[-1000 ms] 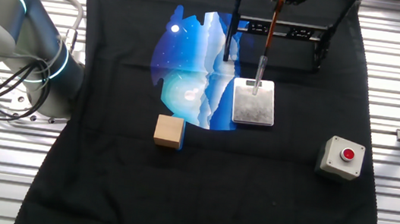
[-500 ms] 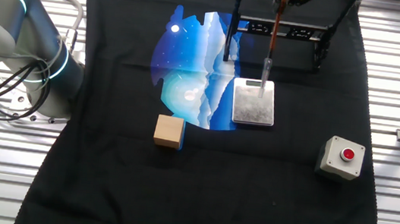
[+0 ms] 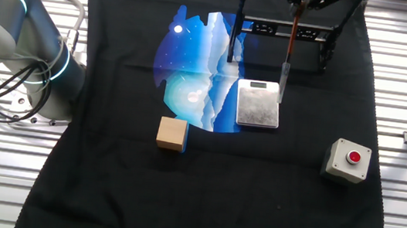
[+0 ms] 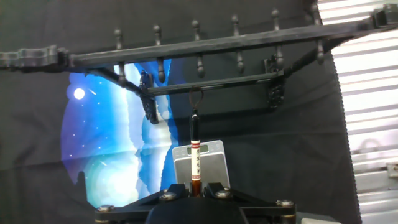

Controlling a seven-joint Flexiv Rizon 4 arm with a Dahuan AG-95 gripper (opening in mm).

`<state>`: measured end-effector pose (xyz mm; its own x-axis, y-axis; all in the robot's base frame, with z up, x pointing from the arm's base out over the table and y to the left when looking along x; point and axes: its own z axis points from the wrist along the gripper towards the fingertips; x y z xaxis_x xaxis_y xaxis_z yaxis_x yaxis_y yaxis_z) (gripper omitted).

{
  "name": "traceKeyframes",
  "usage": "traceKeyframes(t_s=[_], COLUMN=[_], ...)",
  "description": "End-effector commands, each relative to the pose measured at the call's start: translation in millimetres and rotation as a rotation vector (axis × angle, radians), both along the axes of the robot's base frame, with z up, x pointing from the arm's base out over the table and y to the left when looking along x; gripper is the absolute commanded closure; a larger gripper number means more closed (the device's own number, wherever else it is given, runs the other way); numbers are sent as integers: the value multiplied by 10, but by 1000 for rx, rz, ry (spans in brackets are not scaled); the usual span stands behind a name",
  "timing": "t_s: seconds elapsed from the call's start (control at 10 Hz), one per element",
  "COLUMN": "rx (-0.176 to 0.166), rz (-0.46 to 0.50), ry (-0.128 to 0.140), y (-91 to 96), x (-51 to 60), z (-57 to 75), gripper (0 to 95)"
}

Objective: Place the brush on the pen rack

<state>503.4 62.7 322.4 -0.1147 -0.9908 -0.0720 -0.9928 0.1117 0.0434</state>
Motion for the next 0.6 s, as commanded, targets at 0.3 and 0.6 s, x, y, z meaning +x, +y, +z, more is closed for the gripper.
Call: traceKeyframes(t_s=[0.3,0.6], rx=[6,8], rz=[16,11], ry=[1,1], y=[-90,-91], x=[97,101], z=[-52,-55], gripper=[950,950])
